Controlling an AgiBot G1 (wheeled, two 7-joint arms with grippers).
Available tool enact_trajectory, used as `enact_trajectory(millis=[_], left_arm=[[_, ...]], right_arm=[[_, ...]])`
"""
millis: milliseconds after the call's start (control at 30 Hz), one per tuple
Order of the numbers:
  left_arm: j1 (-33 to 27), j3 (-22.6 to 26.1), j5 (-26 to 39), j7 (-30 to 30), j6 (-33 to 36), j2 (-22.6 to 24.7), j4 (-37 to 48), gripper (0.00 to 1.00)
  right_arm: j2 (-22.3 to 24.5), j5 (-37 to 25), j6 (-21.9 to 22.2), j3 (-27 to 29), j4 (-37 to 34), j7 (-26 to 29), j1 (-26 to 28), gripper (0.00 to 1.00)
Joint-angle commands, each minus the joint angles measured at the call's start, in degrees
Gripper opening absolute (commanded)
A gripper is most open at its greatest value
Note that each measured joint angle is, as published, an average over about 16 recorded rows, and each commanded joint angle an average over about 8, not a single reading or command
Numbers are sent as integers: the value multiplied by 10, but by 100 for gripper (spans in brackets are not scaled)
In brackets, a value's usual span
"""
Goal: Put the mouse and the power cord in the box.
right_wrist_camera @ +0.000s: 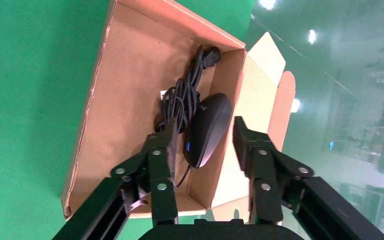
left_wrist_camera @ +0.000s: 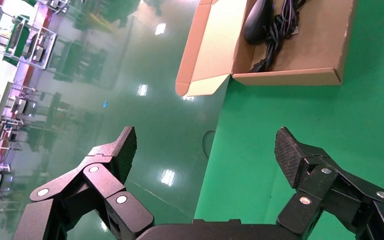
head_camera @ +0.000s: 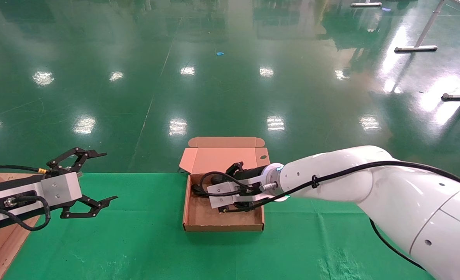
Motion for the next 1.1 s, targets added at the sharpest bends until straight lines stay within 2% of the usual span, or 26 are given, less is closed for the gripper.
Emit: enact_trajectory(millis=[33,1100], left_arm=[[0,-1,0,-2,2,0,0,100],[60,-163,-59,-243,219,26,-78,100]], right_arm=[[1,0,-1,1,1,0,0,100],[228,259,-250,335,178,79,-187,100]])
